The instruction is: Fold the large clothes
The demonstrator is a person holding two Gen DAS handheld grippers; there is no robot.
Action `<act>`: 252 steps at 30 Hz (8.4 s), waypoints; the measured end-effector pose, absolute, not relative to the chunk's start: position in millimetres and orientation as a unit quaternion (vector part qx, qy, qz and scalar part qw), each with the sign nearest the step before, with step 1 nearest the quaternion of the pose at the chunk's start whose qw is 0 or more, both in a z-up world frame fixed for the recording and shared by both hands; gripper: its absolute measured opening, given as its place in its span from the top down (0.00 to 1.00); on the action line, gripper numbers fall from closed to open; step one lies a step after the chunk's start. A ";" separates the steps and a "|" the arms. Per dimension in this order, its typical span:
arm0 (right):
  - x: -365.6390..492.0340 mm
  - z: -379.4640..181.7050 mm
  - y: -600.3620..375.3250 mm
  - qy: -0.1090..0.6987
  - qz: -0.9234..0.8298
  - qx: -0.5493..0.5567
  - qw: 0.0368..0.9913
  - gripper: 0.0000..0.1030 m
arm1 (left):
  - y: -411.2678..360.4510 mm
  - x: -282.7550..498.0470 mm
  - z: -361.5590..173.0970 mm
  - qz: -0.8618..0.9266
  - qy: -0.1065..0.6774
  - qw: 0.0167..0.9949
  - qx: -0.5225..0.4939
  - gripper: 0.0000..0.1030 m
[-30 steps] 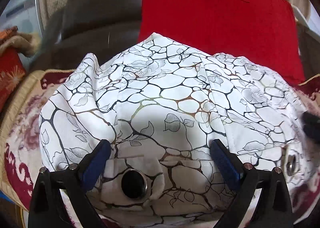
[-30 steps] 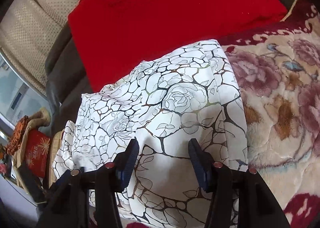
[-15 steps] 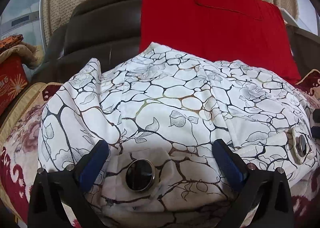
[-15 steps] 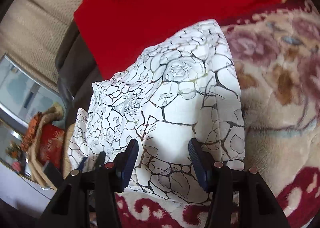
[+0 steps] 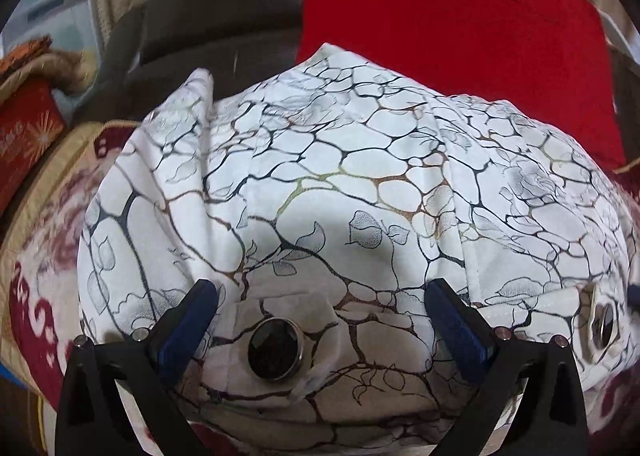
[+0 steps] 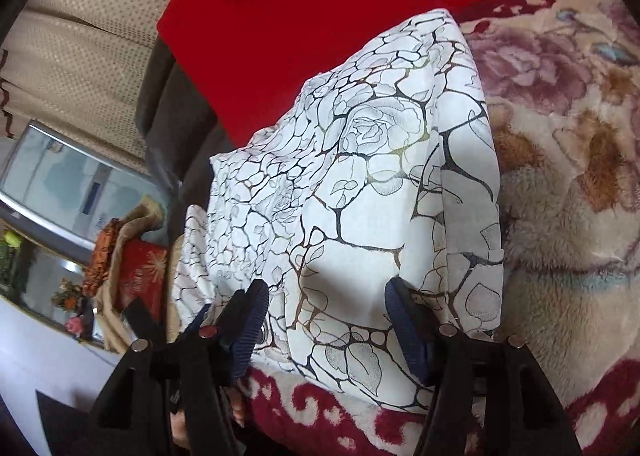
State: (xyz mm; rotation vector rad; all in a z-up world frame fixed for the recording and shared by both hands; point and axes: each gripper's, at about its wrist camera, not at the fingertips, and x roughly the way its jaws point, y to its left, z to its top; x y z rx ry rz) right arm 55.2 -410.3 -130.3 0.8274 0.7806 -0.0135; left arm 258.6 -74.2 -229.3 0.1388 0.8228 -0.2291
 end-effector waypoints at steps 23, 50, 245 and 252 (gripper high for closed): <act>49.9 -104.4 -398.1 0.314 -0.015 0.385 0.867 0.36 | -118.1 251.9 -163.2 -0.104 0.360 0.912 0.169 0.00; 86.4 -84.8 -286.2 0.279 -0.092 0.226 0.929 0.36 | 18.1 233.1 -108.3 -0.096 0.303 0.943 0.095 0.00; -32.0 -127.9 -418.6 0.382 -0.133 0.251 0.879 0.70 | -145.1 253.1 -169.3 -0.264 0.351 0.897 0.055 0.13; -9.0 -108.0 -433.6 0.402 -0.110 0.273 0.867 0.67 | -150.4 257.6 -170.1 -0.262 0.339 0.901 0.075 0.13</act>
